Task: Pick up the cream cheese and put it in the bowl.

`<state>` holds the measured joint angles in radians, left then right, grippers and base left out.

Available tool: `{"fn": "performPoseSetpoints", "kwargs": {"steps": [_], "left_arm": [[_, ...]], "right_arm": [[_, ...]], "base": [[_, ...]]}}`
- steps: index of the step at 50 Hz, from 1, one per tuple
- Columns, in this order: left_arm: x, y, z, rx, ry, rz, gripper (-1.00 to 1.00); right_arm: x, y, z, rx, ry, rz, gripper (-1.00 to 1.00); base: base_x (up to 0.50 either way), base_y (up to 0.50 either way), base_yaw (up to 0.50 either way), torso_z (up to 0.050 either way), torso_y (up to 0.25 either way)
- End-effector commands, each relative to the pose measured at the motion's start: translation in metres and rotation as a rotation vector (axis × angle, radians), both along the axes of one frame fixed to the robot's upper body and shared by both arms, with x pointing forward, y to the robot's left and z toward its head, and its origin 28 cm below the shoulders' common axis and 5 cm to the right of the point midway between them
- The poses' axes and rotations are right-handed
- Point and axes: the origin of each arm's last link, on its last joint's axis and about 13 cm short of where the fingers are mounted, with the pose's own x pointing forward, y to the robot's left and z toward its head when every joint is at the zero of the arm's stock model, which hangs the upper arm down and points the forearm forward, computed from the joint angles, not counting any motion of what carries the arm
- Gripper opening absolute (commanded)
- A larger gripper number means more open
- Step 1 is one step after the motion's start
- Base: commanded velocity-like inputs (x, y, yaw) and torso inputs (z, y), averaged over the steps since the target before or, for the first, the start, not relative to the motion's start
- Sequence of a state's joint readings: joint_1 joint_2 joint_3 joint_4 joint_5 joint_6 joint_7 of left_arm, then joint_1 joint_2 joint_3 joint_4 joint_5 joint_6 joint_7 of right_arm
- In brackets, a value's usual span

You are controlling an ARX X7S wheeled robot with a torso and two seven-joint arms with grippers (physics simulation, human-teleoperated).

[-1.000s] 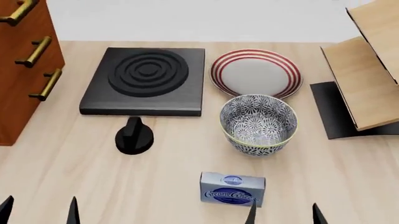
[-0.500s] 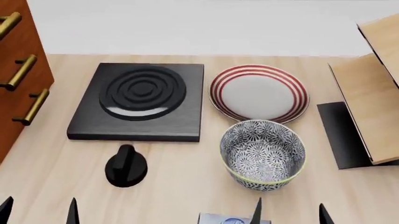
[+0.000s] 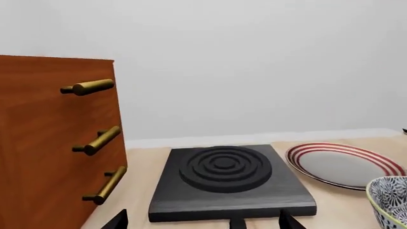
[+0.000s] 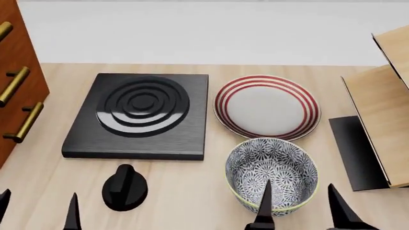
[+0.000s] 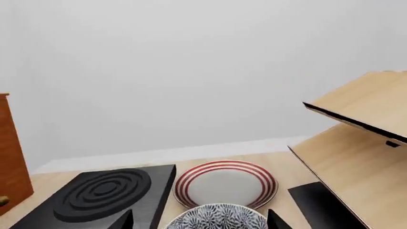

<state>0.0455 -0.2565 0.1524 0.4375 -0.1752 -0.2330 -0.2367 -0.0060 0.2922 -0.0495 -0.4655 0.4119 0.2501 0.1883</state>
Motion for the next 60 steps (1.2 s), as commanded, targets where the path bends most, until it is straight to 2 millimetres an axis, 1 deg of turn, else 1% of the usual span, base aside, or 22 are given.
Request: {"fn": "performPoseSetpoints", "kwargs": {"steps": [1, 4, 7, 13, 17, 25, 27, 28, 29, 30, 31, 38, 45, 50, 54, 60], "left_arm": [[0.004, -0.003, 0.009, -0.002, 0.03, -0.073, 1.0], [0.008, -0.002, 0.009, -0.018, 0.044, -0.084, 1.0], [0.007, -0.002, 0.01, -0.016, 0.035, -0.077, 1.0], [0.005, -0.002, 0.007, -0.006, 0.024, -0.058, 1.0], [0.002, -0.002, 0.009, 0.004, 0.017, -0.052, 1.0], [0.0, -0.002, 0.009, 0.004, 0.011, -0.054, 1.0], [0.0, -0.001, 0.009, 0.007, 0.01, -0.055, 1.0], [-0.001, 0.0, 0.009, 0.007, 0.008, -0.052, 1.0], [0.0, 0.0, 0.01, 0.004, 0.008, -0.051, 1.0], [0.0, 0.001, 0.009, 0.0, 0.009, -0.048, 1.0], [0.0, 0.001, 0.009, 0.0, 0.008, -0.048, 1.0], [0.0, 0.002, 0.012, 0.007, 0.002, -0.043, 1.0], [0.0, 0.003, 0.013, 0.006, -0.001, -0.043, 1.0], [0.0, 0.003, 0.011, 0.004, 0.001, -0.044, 1.0], [0.001, 0.004, 0.008, 0.005, 0.007, -0.044, 1.0], [0.002, 0.004, 0.008, 0.004, 0.007, -0.04, 1.0]], "right_arm": [[0.014, -0.009, 0.015, 0.059, -0.005, 0.062, 1.0], [0.014, -0.013, 0.021, 0.06, -0.03, 0.084, 1.0], [0.014, -0.014, 0.022, 0.059, -0.005, 0.094, 1.0], [0.009, -0.01, 0.018, 0.043, -0.004, 0.09, 1.0], [0.006, -0.011, 0.021, 0.032, -0.021, 0.092, 1.0], [0.005, -0.013, 0.018, 0.049, -0.018, 0.107, 1.0], [0.004, -0.014, 0.019, 0.037, -0.025, 0.145, 1.0], [0.003, -0.015, 0.02, 0.041, -0.019, 0.216, 1.0], [0.004, -0.016, 0.021, 0.039, -0.005, 0.25, 1.0], [0.004, -0.027, 0.03, -0.033, 0.102, 0.517, 1.0], [0.004, -0.032, 0.033, -0.043, 0.107, 0.588, 1.0], [0.007, -0.04, 0.036, -0.058, 0.152, 0.669, 1.0], [0.005, -0.04, 0.035, -0.144, 0.194, 0.749, 1.0], [0.016, -0.043, 0.029, -0.152, 0.232, 0.764, 1.0], [0.019, -0.045, 0.026, -0.163, 0.233, 0.767, 1.0], [0.013, -0.043, 0.025, -0.229, 0.224, 0.743, 1.0]], "base": [[0.0, 0.0, 0.0, 0.0, 0.0], [0.0, 0.0, 0.0, 0.0, 0.0], [0.0, 0.0, 0.0, 0.0, 0.0], [0.0, 0.0, 0.0, 0.0, 0.0], [0.0, 0.0, 0.0, 0.0, 0.0], [0.0, 0.0, 0.0, 0.0, 0.0], [0.0, 0.0, 0.0, 0.0, 0.0], [0.0, 0.0, 0.0, 0.0, 0.0], [0.0, 0.0, 0.0, 0.0, 0.0], [0.0, 0.0, 0.0, 0.0, 0.0], [0.0, 0.0, 0.0, 0.0, 0.0], [0.0, 0.0, 0.0, 0.0, 0.0], [0.0, 0.0, 0.0, 0.0, 0.0], [0.0, 0.0, 0.0, 0.0, 0.0], [0.0, 0.0, 0.0, 0.0, 0.0], [0.0, 0.0, 0.0, 0.0, 0.0]]}}
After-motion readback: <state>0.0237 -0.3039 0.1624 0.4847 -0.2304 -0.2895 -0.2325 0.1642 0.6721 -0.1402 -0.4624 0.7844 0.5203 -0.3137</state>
